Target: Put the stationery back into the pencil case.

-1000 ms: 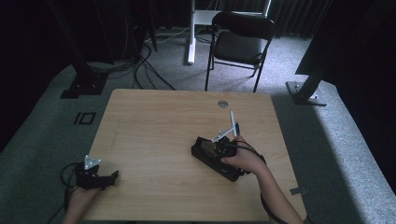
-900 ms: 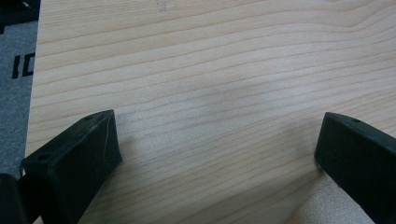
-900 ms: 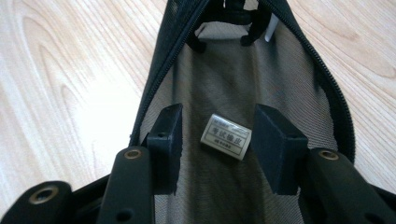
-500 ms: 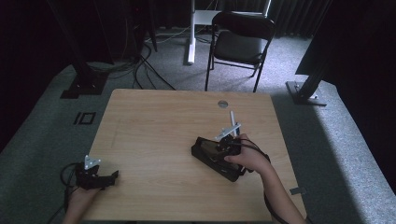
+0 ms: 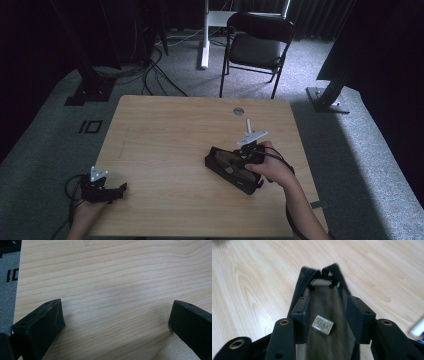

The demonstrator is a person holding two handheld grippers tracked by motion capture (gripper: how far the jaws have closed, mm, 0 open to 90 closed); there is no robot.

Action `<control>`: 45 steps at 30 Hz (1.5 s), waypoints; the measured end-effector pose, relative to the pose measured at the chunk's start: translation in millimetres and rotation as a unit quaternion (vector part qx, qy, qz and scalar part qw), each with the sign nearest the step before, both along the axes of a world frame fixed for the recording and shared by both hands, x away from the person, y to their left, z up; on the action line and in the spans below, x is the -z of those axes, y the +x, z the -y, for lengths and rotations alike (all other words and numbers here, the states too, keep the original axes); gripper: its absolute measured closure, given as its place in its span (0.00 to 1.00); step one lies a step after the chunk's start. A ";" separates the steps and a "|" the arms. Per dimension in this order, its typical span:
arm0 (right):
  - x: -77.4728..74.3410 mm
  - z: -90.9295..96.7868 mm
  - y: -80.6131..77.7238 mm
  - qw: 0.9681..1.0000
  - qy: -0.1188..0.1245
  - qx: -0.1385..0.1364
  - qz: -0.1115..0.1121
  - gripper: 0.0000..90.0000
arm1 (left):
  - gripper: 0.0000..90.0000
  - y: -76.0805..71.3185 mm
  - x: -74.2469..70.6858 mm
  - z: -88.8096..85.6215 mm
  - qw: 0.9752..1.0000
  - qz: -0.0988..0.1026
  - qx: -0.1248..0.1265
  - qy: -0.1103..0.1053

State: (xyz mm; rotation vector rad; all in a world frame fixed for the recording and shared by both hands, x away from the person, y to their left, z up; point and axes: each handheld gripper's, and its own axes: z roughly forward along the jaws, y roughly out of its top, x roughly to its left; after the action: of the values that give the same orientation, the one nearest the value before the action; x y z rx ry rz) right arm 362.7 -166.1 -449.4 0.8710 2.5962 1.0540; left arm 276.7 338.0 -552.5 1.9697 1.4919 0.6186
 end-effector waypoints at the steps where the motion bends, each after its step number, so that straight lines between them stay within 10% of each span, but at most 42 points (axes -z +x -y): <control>1: -0.7 1.4 0.4 1.000 0.009 0.005 0.003 0.61 | 0.00 0.0 0.0 0.0 1.000 0.000 0.000 0.000; 21: 4.5 25.6 12.3 0.992 0.060 0.105 0.041 0.58 | 0.00 0.0 0.0 0.0 1.000 0.000 0.000 0.000; 45: 27.0 51.4 32.9 0.970 0.059 0.223 0.071 0.57 | 0.00 0.0 0.0 0.0 1.000 0.000 0.000 0.000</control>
State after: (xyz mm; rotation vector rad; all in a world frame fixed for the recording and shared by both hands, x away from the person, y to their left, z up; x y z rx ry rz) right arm 395.6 -217.5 -476.3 1.2781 2.0949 1.0930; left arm 276.7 338.0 -552.5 1.9694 1.4920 0.6185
